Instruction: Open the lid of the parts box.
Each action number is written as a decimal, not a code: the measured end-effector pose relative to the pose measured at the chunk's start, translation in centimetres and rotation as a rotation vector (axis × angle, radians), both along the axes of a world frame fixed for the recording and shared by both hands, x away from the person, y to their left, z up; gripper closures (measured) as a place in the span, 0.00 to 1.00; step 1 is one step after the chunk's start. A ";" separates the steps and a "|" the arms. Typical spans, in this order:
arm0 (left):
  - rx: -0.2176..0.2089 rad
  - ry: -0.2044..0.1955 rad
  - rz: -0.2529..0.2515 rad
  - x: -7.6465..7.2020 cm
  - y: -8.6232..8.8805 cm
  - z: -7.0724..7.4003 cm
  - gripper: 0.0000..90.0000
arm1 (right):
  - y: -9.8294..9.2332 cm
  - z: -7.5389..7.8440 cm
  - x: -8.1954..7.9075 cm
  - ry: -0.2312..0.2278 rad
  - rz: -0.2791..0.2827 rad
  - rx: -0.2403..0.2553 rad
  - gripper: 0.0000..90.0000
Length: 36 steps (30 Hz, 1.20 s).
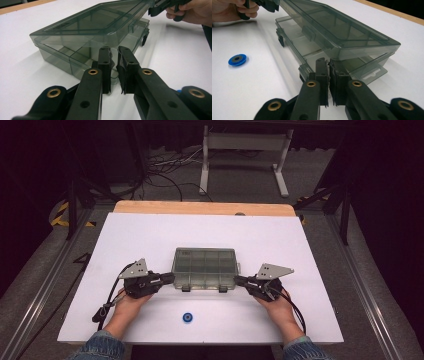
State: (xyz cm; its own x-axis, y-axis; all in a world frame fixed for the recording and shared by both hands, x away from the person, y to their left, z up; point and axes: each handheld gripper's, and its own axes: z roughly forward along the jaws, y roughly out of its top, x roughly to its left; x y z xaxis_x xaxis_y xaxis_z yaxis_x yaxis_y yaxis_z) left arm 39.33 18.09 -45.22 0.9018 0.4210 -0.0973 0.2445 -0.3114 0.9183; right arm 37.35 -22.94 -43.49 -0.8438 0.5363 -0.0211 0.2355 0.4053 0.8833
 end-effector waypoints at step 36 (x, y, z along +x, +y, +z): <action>0.046 -0.009 -0.060 -0.4 -1.1 0.3 0.71 | 2.0 3.7 2.5 -0.109 -0.126 -0.134 0.38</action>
State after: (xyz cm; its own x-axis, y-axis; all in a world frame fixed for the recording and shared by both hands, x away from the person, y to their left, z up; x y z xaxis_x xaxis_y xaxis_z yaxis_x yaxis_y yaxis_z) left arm 38.97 17.01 -44.96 0.9264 0.3697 -0.0710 0.2158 -0.3671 0.9048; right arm 39.84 -20.93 -39.81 -0.7590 0.6238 -0.1865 0.1980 0.4940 0.8466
